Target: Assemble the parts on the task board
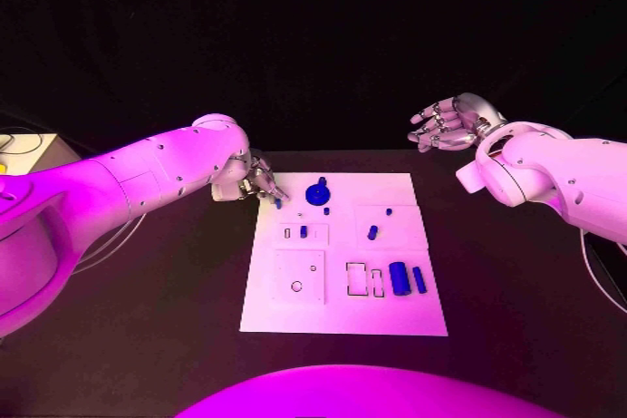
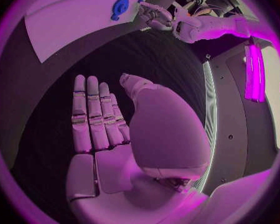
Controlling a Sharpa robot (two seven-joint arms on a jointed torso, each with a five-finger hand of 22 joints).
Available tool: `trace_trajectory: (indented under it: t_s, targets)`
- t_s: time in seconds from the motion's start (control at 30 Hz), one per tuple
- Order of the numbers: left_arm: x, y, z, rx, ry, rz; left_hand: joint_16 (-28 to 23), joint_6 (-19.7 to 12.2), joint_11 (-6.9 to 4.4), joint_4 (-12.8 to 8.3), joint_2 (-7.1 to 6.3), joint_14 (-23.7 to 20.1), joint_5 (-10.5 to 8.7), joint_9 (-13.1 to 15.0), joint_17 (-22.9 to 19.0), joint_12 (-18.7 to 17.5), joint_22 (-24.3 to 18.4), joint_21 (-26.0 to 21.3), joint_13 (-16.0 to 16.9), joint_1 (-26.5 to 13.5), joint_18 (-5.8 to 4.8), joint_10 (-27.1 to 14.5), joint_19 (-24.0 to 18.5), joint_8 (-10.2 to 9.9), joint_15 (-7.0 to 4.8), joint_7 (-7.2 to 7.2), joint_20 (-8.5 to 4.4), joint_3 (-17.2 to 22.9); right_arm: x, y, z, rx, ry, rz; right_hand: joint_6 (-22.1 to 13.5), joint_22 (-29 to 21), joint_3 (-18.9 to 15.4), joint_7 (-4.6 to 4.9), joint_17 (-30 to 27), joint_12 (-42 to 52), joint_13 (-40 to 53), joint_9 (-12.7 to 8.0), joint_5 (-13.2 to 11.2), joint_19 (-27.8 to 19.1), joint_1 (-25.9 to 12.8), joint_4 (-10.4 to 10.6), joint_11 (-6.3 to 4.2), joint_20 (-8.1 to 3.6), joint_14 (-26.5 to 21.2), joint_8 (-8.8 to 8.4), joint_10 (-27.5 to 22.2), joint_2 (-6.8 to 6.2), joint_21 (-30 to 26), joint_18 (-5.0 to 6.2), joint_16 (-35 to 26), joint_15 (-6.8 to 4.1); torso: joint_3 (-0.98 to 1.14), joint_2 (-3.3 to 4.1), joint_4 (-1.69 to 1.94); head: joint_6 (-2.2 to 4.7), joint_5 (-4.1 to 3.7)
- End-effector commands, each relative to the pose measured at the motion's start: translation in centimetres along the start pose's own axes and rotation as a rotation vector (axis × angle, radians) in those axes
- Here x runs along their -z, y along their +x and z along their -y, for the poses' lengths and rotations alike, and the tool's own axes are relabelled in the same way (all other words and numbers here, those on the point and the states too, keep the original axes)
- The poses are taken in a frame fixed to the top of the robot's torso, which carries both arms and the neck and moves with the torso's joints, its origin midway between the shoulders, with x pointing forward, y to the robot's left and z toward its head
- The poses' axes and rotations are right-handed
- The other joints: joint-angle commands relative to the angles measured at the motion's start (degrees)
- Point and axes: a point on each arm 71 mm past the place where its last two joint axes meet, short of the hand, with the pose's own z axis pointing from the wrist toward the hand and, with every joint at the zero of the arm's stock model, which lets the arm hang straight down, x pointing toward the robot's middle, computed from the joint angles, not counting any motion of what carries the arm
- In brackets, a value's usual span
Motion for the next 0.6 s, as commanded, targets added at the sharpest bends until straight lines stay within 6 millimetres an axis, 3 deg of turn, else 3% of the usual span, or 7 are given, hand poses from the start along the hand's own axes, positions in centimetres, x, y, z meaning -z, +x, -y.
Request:
trace_trajectory:
  t_s: [0.03,0.23,0.37,0.43,0.6]
  targets:
    - [0.0,0.27,0.19,-0.009,0.014,-0.03,0.27,0.07,-0.24,0.09,-0.08,4.52,0.05,-0.1,9.73,0.35,0.01,0.24,-0.03,0.65,0.01,0.15,0.39,-0.42,-0.29,-0.37,0.14,0.46,-0.01,-0.04,-0.04,-0.002,-0.005,0.003,0.58,-0.05,0.16,1.68,-0.07,-0.34,-0.05,-0.09,0.06,0.19,-0.53,-0.16,0.01,0.09,0.42,-0.22,0.37,0.26,-0.06,0.67,-0.37,0.1,-0.02,0.01,0.02,-0.15,-0.04]
    - [0.03,0.25,0.08,-0.002,0.013,-0.029,0.34,0.64,-0.47,-0.41,0.74,4.54,-0.02,-0.52,9.84,0.44,0.28,0.36,0.08,2.88,-0.03,0.36,0.48,-1.15,-0.5,-0.61,-0.01,2.91,-0.01,-0.05,-0.02,-0.002,-0.004,0.002,0.61,-0.18,0.19,1.72,-0.14,-0.44,-0.17,-0.11,0.16,0.18,-0.62,-0.17,0.05,0.11,0.45,-0.26,0.4,0.28,-0.07,0.67,-0.48,0.13,-0.04,0.02,0.05,-0.16,0.07]
    - [0.1,0.24,-0.11,0.019,0.018,-0.028,0.33,0.95,-0.63,-1.39,0.95,4.54,0.06,-0.63,9.82,0.38,0.38,0.38,0.01,4.7,-0.03,0.46,0.48,-1.69,-0.66,-0.75,-0.17,6.67,-0.03,-0.12,0.03,-0.001,-0.004,0.003,0.61,-0.18,0.19,1.72,-0.14,-0.44,-0.17,-0.11,0.16,0.18,-0.62,-0.17,0.05,0.11,0.45,-0.26,0.4,0.28,-0.07,0.67,-0.48,0.13,-0.05,0.04,0.03,-0.2,0.0]
    - [0.14,0.22,-0.21,0.034,0.021,-0.027,0.3,0.88,-0.64,-2.4,0.8,4.52,0.11,-0.45,9.78,0.23,0.46,0.4,-0.17,5.46,-0.03,0.41,0.49,-1.8,-0.72,-0.72,-0.23,9.83,-0.03,-0.18,0.08,-0.001,-0.003,0.005,0.64,-0.32,0.28,1.74,-0.2,-0.53,-0.29,-0.13,0.3,0.18,-0.63,-0.26,0.06,0.13,0.47,-0.3,0.44,0.33,-0.07,0.67,-0.6,0.14,-0.08,0.06,0.04,-0.22,0.03]
    - [0.23,0.19,-0.41,0.066,0.029,-0.027,0.31,0.51,-0.54,-6.25,-1.0,4.52,0.06,1.46,9.78,0.11,0.81,0.5,-0.38,3.31,-0.06,0.81,0.59,-0.69,-0.63,-0.59,-0.23,20.56,-0.04,-0.25,0.14,0.0,-0.002,0.006,0.64,-0.32,0.28,1.74,-0.2,-0.53,-0.29,-0.13,0.3,0.18,-0.63,-0.26,0.06,0.13,0.47,-0.3,0.44,0.33,-0.07,0.67,-0.6,0.14,-0.07,0.02,0.02,-0.37,0.04]
